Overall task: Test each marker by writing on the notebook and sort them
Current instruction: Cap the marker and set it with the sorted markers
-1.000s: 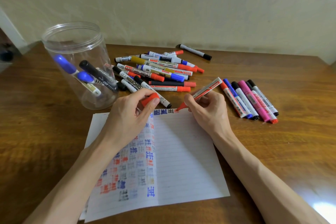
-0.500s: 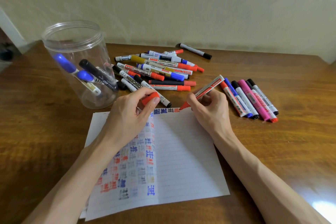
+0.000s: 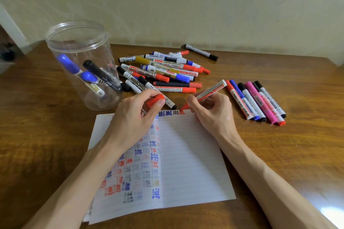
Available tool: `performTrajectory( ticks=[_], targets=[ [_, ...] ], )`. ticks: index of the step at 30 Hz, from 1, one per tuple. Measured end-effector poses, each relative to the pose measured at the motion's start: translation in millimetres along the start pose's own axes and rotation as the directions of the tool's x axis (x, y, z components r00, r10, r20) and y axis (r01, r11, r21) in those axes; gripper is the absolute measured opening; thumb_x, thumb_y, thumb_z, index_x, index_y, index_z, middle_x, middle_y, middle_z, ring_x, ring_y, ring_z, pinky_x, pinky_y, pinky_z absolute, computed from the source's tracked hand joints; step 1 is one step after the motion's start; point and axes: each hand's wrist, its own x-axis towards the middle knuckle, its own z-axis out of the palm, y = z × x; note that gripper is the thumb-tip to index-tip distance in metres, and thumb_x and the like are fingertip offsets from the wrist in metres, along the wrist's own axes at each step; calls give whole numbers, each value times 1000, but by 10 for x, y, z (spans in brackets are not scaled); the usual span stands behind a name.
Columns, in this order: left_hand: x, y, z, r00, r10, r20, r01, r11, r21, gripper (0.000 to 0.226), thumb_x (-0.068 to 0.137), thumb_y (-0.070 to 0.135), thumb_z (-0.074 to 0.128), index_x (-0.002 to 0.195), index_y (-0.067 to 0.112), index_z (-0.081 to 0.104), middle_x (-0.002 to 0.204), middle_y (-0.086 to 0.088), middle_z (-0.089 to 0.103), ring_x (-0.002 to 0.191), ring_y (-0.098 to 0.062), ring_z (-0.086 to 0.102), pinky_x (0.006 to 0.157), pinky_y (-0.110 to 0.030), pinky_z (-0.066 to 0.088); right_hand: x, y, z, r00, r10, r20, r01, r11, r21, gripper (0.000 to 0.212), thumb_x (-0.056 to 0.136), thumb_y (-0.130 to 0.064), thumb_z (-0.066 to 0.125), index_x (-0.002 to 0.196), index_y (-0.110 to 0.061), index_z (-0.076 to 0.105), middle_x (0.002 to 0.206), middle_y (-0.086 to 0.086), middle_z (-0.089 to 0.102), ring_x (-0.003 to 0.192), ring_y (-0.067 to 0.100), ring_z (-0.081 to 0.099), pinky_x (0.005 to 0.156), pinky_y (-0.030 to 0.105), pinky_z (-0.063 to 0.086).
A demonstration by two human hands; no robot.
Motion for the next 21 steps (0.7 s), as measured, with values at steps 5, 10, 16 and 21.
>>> performTrajectory(
  ticks=[5,10,16,21],
  targets=[
    [1,7,-4,1000,-1,-1,1,1000,-4,28,103,45,54,121,27,66,101,15,71,95,-3,67,71,-27,58,13,17,10,1000,-6,12,6,1000,-23,17,95,-28,75,81,-18,75,71,-8,76,65,5,73,62,16,56],
    [0,13,-14,1000,4,-5,-4,1000,-9,27,104,45,54,120,26,66,99,14,72,92,-5,68,70,-32,58,14,18,5,999,33,-2,-33,999,10,16,92,-23,74,78,-15,76,72,-8,77,69,3,74,62,13,53],
    [0,15,-15,1000,-2,-8,2,1000,-9,29,103,45,55,121,27,66,101,14,71,98,-1,65,73,-25,57,13,22,1,999,37,-35,-36,999,26,18,94,-26,74,80,-15,75,72,-6,76,65,3,72,59,14,52],
    [0,17,-14,1000,-3,-6,3,1000,-6,29,103,46,55,122,27,65,102,14,71,98,0,65,73,-25,58,1,-5,5,1000,16,-1,-16,1000,-9,19,93,-23,75,74,-22,72,69,-13,74,70,1,73,62,14,55]
  ],
)
